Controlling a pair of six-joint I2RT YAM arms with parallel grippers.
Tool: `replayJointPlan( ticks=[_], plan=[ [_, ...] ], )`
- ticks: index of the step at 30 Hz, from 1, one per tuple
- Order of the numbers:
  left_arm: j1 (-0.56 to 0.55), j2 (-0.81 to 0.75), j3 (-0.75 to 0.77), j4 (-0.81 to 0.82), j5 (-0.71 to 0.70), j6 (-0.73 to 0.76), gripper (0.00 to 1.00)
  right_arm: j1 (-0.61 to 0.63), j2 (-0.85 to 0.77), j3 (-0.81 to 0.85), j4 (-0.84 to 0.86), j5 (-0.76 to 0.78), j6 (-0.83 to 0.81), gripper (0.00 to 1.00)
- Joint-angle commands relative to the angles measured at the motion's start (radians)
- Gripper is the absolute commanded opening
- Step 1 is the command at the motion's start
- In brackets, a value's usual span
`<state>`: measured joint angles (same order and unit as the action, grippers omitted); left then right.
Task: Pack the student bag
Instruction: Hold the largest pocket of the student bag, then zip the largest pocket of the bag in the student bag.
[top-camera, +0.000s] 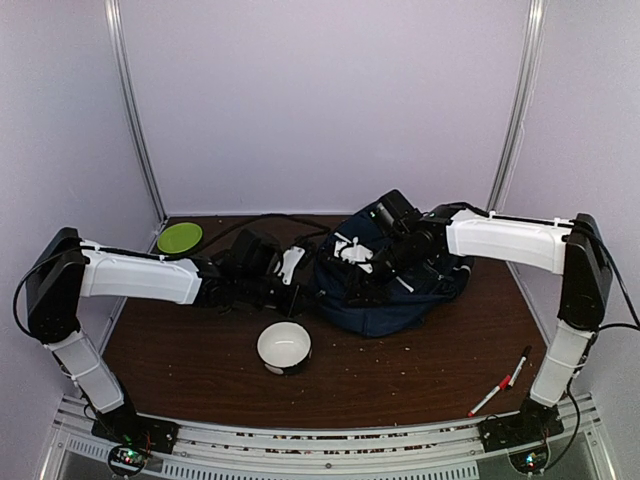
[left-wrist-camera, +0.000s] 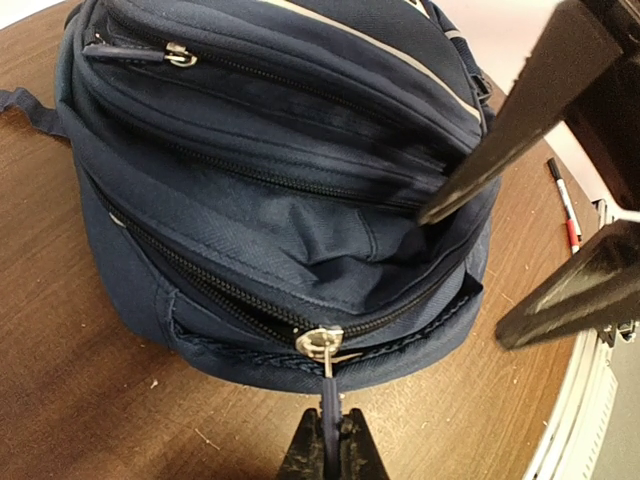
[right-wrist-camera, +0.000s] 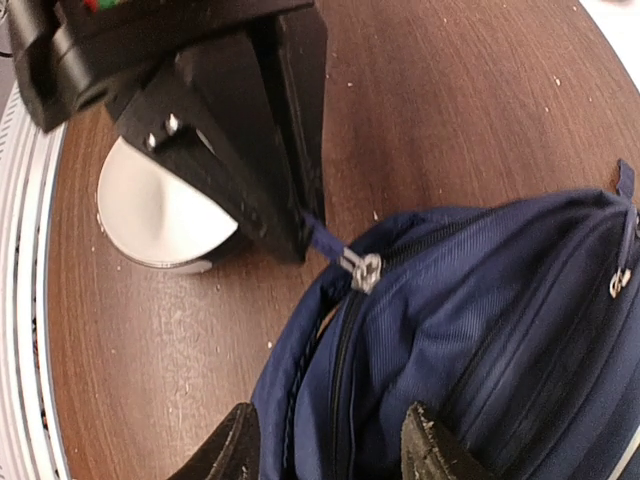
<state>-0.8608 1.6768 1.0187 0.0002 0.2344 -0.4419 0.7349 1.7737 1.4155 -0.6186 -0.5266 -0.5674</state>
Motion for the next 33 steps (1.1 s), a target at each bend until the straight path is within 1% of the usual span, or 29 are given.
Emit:
replayJointPlan(
  ticks=[1,7,11,14,15,16,19,20,21,22,24,29,33],
  plan=[
    [-0.004,-0.025,-0.017,0.106,0.074,-0.009,0.00,0.016,0.046,0.054,-0.002,0.039,0.031,0.50],
    [-0.004,-0.054,-0.055,0.145,0.064,-0.031,0.00,0.020,0.071,0.022,0.032,0.079,0.020,0.50],
    [-0.004,-0.051,-0.055,0.151,0.059,-0.032,0.00,0.022,0.072,-0.008,0.032,0.093,0.000,0.48],
    [-0.003,-0.046,-0.054,0.164,0.059,-0.037,0.00,0.025,0.072,-0.021,0.024,0.091,-0.013,0.49],
    [-0.003,-0.045,-0.053,0.167,0.057,-0.037,0.00,0.027,0.073,-0.021,0.018,0.091,-0.018,0.46],
    [-0.003,-0.043,-0.052,0.174,0.056,-0.039,0.00,0.030,0.074,-0.020,0.011,0.091,-0.024,0.38],
    [0.005,-0.037,-0.039,0.176,0.052,-0.048,0.00,0.033,0.061,-0.022,0.002,0.091,-0.028,0.10],
    [0.009,-0.029,-0.023,0.154,0.045,-0.044,0.00,0.032,0.044,-0.033,0.005,0.088,-0.029,0.05],
    [0.014,-0.018,-0.004,0.121,0.042,-0.037,0.00,0.033,0.017,-0.049,0.012,0.090,-0.032,0.02],
    [0.020,-0.004,0.014,0.090,0.040,-0.022,0.00,0.034,-0.029,-0.069,0.016,0.096,-0.044,0.00],
    [0.036,0.003,0.040,0.017,0.026,0.001,0.00,0.042,-0.101,-0.120,0.010,0.118,-0.088,0.00],
    [0.129,-0.003,0.025,-0.054,0.070,0.042,0.00,0.057,-0.269,-0.308,-0.048,0.176,-0.185,0.00],
    [0.174,-0.002,0.030,-0.101,0.109,0.084,0.00,0.055,-0.375,-0.454,-0.030,0.295,-0.217,0.00]
  ],
)
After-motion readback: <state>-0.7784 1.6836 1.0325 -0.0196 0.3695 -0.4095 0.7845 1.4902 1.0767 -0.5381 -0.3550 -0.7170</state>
